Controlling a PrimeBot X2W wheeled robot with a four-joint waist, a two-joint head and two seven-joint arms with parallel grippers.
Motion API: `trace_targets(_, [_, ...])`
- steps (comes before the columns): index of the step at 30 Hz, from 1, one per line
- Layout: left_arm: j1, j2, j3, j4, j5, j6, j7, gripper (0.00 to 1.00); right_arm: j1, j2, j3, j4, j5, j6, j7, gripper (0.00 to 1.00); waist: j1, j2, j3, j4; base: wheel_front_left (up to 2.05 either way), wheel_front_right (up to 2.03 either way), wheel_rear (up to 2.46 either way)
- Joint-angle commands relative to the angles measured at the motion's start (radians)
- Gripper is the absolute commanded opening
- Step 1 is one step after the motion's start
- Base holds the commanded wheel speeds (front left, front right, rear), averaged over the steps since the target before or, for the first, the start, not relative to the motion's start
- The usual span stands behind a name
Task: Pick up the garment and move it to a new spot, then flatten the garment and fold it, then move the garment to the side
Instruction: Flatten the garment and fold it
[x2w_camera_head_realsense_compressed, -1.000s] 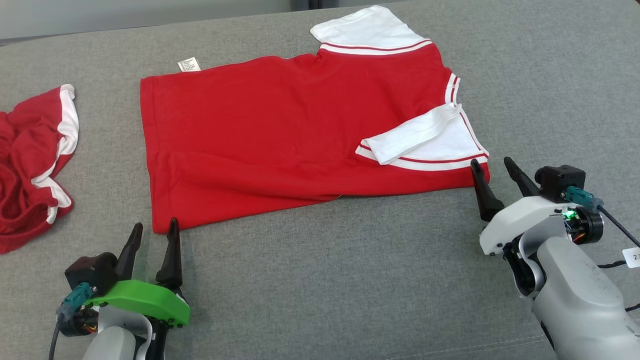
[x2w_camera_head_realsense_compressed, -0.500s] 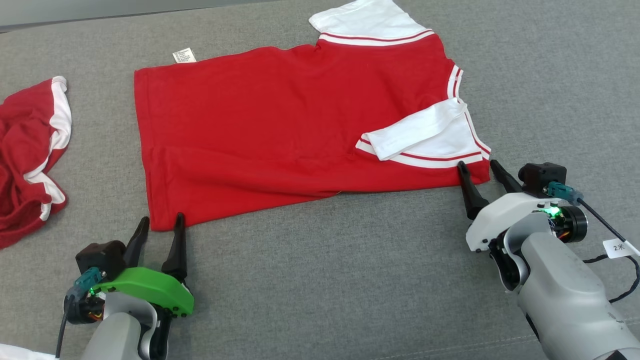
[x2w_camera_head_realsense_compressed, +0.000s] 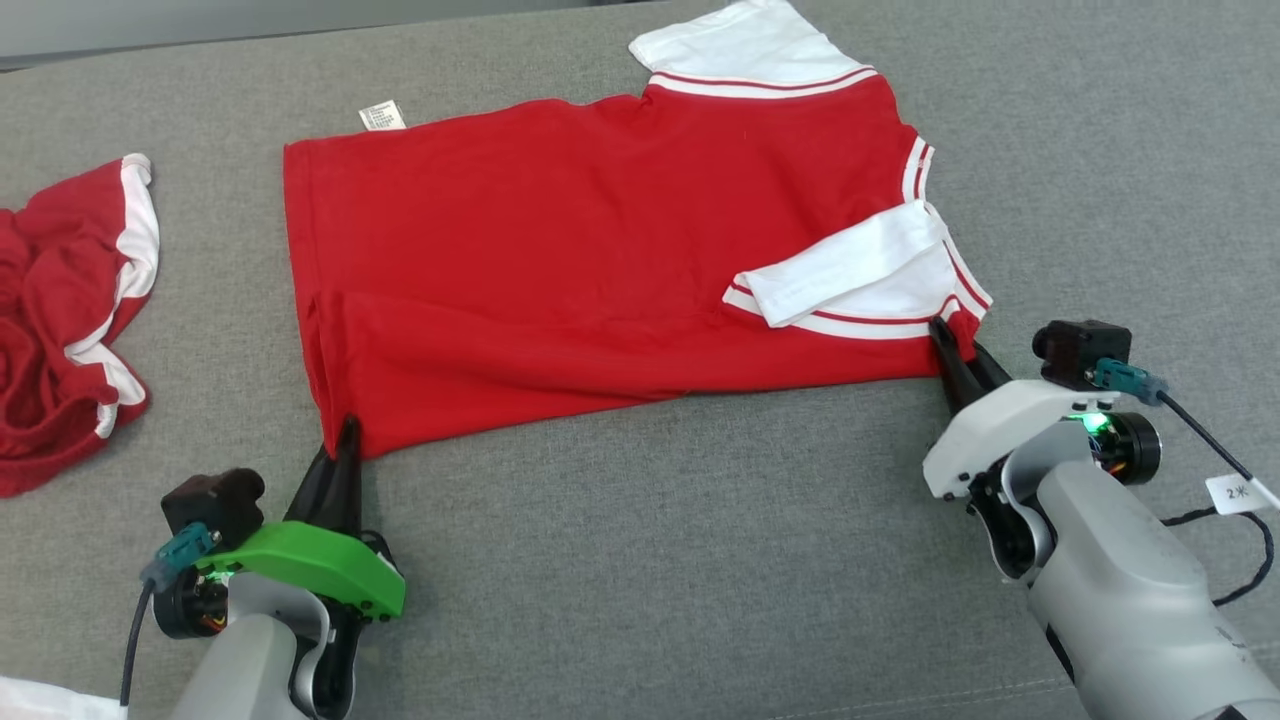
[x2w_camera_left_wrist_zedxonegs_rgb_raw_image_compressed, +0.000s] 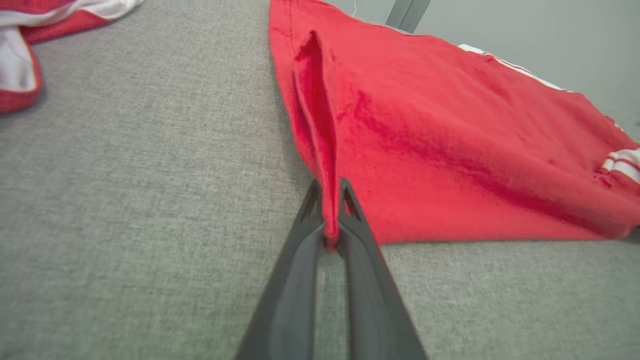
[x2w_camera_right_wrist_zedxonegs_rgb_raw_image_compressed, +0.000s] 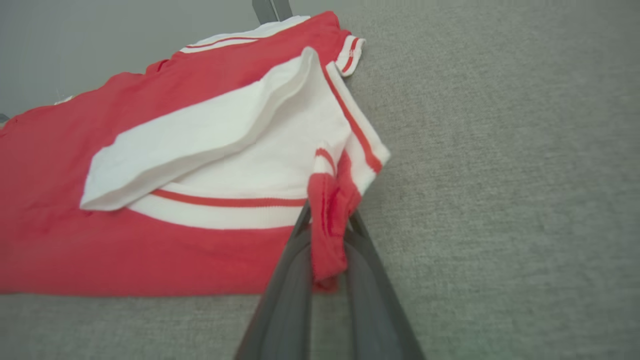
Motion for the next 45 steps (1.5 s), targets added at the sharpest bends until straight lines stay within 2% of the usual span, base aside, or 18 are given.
trace_targets(1, [0.030, 0.007, 0.007, -0.012, -0.006, -0.004, 0.000, 0.00, 0.036, -0.009, -0.008, -0.020, 0.011, -0.002, 0.001, 0.00, 0.0000, 0.0000, -0.021, 0.003, 0.00, 0.00, 0.00])
trace_targets(16, [0.248, 0.017, 0.054, -0.166, 0.028, -0.003, 0.000, 0.00, 0.367, -0.040, -0.077, -0.298, 0.002, -0.002, -0.001, 0.00, 0.0000, 0.0000, -0.120, 0.014, 0.00, 0.00, 0.00])
trace_targets(26, [0.342, 0.011, 0.075, -0.202, 0.027, 0.024, 0.000, 0.00, 0.550, -0.007, -0.127, -0.480, -0.033, -0.002, 0.092, 0.00, 0.0000, 0.0000, -0.123, -0.008, 0.00, 0.00, 0.00])
trace_targets(27, [0.341, 0.011, 0.075, -0.201, 0.032, 0.025, 0.000, 0.38, 0.556, -0.004, -0.136, -0.489, -0.038, -0.002, 0.097, 0.27, 0.0000, 0.0000, -0.122, -0.008, 0.00, 0.00, 0.00])
trace_targets(28, [0.339, 0.012, 0.076, -0.200, 0.037, 0.026, 0.000, 1.00, 0.561, 0.001, -0.148, -0.496, -0.044, -0.002, 0.103, 1.00, 0.0000, 0.0000, -0.122, -0.008, 0.00, 0.00, 0.00])
trace_targets(31, [0.332, 0.008, 0.089, -0.216, 0.056, 0.030, 0.000, 1.00, 0.564, 0.017, -0.189, -0.515, -0.048, -0.002, 0.108, 1.00, 0.0000, 0.0000, -0.124, -0.006, 0.00, 0.00, 0.00])
trace_targets(37, [0.350, -0.022, 0.175, -0.311, 0.104, 0.023, 0.000, 1.00, 0.544, 0.028, -0.261, -0.565, -0.079, -0.001, 0.075, 1.00, 0.0000, 0.0000, -0.137, -0.005, 0.00, 0.00, 0.00])
trace_targets(45, [0.346, -0.059, 0.294, -0.455, 0.258, 0.044, 0.000, 1.00, 0.491, 0.042, -0.316, -0.638, -0.175, -0.001, 0.026, 1.00, 0.0000, 0.0000, -0.161, 0.008, 0.00, 0.00, 0.00])
